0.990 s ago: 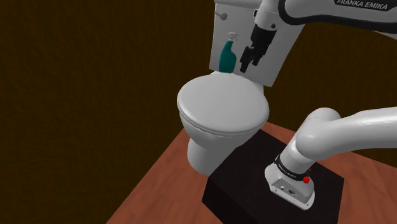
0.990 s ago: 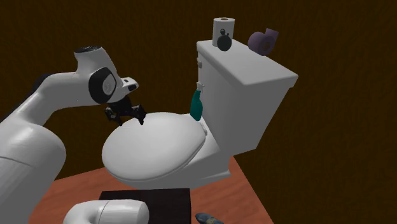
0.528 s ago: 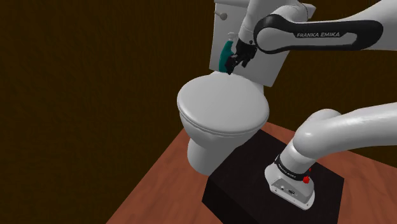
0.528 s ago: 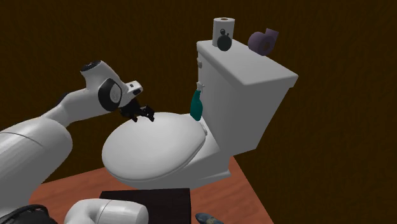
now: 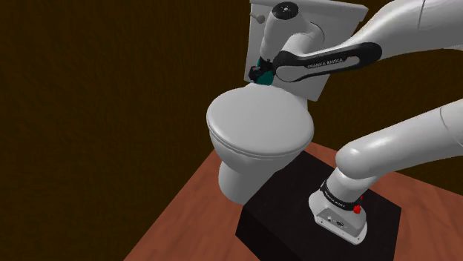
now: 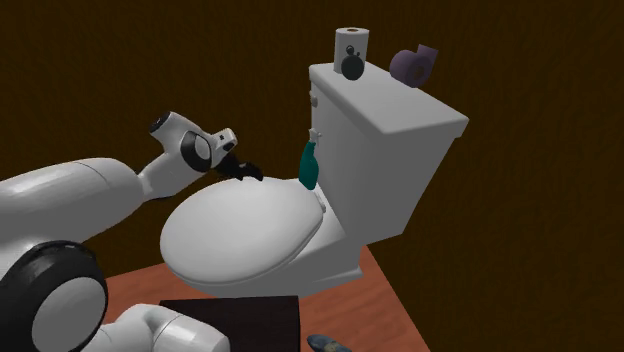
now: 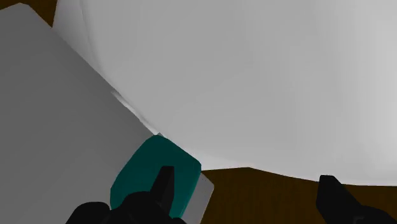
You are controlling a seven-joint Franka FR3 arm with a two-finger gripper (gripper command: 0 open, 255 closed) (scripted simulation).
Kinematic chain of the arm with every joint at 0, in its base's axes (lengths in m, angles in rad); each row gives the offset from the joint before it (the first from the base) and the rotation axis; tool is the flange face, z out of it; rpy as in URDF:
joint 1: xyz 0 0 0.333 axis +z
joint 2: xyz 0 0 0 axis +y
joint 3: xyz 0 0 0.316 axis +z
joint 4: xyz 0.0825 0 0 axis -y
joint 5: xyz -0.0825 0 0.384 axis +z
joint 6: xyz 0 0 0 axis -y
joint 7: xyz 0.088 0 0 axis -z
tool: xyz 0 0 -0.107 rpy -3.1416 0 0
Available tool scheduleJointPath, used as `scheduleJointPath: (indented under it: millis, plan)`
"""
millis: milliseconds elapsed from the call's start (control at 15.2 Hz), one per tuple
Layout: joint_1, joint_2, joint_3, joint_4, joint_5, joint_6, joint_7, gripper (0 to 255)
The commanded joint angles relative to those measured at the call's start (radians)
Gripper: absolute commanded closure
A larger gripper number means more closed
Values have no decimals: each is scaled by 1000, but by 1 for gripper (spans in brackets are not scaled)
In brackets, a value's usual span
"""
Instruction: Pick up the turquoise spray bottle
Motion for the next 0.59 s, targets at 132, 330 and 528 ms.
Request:
scheduleJointPath:
  millis: [132, 330, 528]
  plan:
    - [-151, 117, 97, 62, -218, 81, 239, 0]
    - [-253, 212, 168, 135, -404, 84, 436, 0]
    - [-322, 311, 218, 221, -589, 40, 623, 0]
